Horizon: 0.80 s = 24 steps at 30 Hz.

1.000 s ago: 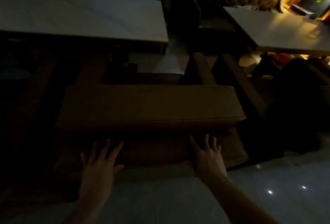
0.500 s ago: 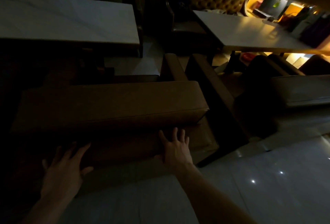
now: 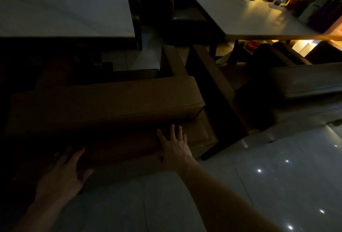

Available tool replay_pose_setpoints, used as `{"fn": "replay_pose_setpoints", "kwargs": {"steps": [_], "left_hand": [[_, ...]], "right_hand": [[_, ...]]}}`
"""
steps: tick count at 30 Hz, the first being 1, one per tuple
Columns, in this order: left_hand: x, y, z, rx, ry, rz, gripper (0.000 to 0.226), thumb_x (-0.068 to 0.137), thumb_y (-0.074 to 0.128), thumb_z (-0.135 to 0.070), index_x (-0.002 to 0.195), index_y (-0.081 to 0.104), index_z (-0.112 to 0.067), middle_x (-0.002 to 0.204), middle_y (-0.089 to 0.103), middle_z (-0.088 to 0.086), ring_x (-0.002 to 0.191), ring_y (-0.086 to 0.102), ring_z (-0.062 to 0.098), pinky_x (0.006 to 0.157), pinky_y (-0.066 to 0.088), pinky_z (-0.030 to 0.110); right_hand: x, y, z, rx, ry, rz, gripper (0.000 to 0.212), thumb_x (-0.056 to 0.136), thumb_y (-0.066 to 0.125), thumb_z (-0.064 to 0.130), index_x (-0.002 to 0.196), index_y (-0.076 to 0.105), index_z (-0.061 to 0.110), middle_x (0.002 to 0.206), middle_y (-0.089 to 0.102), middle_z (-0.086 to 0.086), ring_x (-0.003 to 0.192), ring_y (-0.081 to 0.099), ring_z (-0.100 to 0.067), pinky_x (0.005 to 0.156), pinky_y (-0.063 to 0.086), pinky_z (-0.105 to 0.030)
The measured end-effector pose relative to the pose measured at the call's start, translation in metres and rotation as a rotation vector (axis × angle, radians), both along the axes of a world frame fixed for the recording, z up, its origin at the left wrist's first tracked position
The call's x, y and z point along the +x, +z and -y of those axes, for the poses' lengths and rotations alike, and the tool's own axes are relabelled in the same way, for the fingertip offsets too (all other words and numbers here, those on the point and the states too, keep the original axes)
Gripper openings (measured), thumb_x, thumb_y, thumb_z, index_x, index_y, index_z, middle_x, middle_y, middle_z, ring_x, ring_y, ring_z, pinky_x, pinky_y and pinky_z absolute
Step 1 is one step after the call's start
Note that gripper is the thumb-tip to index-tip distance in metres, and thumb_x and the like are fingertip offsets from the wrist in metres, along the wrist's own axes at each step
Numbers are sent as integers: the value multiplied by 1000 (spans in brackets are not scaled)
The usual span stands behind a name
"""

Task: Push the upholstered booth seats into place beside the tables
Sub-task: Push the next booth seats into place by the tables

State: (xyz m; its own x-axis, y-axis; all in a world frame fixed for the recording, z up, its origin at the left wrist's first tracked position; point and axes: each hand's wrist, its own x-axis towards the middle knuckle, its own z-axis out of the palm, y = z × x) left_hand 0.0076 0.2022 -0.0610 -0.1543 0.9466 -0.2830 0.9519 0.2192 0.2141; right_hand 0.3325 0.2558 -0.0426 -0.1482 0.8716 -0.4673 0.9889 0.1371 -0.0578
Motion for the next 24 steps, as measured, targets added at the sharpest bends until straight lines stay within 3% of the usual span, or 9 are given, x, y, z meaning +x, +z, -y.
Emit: {"fn": "replay_pose_setpoints", "kwargs": {"steps": [5,10,17,21,24], "left_hand": [[-1,11,5,-52,-1,8,75,88,47,-65,152,17,-38,162,12,3,147,8,29,114,26,46],[5,39,23,-102,28,16,77,85,40,-74,150,17,-41,157,24,6,137,31,33,105,37,44],[-13,84,53,25,-18,54,81,84,42,-75,152,18,-37,160,21,-2,144,21,25,112,29,43],[-41,106,76,66,-57,54,82,84,42,-75,152,18,-36,160,19,-2,146,17,23,117,20,42],[-73,120,100,104,-72,85,84,82,41,-78,151,17,-37,160,21,-2,144,21,23,117,19,44]], "right_hand": [[0,1,2,21,2,-24,97,90,58,56,154,-12,36,161,-21,-18,146,-17,-46,121,8,-59],[-12,14,12,-26,-24,-88,92,90,59,55,155,-3,35,164,-6,-18,149,-4,-44,120,17,-56],[-50,69,42,-64,26,-154,87,90,60,54,156,7,32,165,2,-13,151,3,-37,120,20,-54],[-85,98,68,-46,35,-182,86,91,64,42,156,9,34,165,4,-12,151,6,-36,120,22,-52],[-121,116,95,-10,35,-210,85,90,62,51,155,10,35,165,7,-12,151,8,-35,119,23,-52]]}}
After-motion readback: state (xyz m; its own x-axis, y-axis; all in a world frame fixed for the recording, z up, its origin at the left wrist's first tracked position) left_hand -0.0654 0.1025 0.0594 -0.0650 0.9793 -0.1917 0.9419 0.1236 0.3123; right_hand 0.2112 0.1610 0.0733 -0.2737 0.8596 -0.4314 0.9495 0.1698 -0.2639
